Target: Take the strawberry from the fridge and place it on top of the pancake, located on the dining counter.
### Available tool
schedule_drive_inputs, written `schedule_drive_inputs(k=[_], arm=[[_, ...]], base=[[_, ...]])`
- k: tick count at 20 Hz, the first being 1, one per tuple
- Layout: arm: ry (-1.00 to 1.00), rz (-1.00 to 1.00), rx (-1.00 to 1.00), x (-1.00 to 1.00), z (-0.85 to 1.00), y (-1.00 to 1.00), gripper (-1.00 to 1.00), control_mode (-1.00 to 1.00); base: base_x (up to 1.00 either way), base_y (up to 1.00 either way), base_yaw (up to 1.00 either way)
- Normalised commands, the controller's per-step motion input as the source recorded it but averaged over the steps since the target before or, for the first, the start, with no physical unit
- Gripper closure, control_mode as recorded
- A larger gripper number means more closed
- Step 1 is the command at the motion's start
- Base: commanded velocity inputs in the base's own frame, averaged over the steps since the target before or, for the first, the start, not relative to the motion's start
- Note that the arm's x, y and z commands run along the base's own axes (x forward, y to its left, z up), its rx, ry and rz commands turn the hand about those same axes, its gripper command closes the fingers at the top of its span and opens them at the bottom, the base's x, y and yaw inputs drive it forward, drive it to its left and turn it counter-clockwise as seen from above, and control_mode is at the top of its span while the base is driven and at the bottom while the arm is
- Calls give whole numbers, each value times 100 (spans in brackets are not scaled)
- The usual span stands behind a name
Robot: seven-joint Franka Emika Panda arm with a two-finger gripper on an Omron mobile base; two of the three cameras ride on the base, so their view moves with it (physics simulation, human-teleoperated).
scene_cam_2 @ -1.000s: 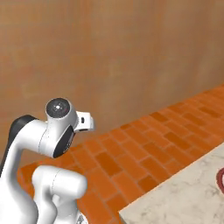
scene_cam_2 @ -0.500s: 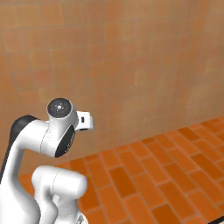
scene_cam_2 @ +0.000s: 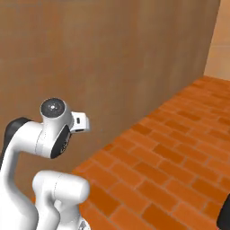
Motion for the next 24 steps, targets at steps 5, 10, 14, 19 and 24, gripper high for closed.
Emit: schedule_drive_inputs(k=[5, 10, 14, 19, 24], arm=[[0, 0, 0, 0, 0, 0, 100, 100], [0, 0, 0, 0, 0, 0, 100, 100], [0, 0, 0, 0, 0, 0, 100, 100], [0, 0, 0, 0, 0, 0, 100, 100], [0, 0, 0, 0, 0, 0, 100, 100]], base=[[37, 3, -85], [29, 15, -87], [29, 36, -86], [67, 69, -72], [93, 94, -61]])
